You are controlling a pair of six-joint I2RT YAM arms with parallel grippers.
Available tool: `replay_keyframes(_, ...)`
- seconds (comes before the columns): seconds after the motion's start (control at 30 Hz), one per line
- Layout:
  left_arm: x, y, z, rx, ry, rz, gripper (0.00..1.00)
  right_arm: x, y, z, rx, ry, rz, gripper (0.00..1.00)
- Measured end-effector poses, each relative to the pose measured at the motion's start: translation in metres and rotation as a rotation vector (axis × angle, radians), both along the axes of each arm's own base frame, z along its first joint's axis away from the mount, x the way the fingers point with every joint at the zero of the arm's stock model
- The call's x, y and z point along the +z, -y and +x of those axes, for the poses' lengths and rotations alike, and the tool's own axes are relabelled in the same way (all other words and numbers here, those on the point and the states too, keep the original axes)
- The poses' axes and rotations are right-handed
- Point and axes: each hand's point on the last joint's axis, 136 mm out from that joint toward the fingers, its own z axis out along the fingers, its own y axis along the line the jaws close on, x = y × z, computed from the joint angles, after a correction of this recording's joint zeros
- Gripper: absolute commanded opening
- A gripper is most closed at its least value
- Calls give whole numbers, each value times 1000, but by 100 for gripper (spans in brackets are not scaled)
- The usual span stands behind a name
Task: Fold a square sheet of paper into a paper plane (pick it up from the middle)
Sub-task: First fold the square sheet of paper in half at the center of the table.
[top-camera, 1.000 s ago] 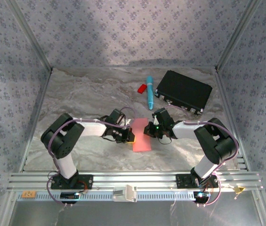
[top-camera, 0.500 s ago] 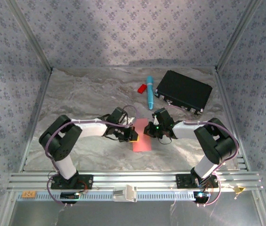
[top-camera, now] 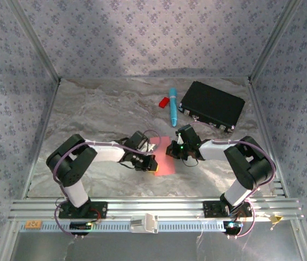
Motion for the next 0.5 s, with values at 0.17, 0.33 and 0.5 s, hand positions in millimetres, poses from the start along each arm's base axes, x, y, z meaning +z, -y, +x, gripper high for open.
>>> replay_keyframes(0.17,2,-2,-10,-33,27,29,0,0,0,0,-1,1,0,0)
replay_keyframes(0.33,3,-6,-14,-42,53,51,0,0,1,0,-2,1,0,0)
replay_keyframes(0.5,11,-7,-15,-41,65,41,0,0,1,0,-4,1,0,0)
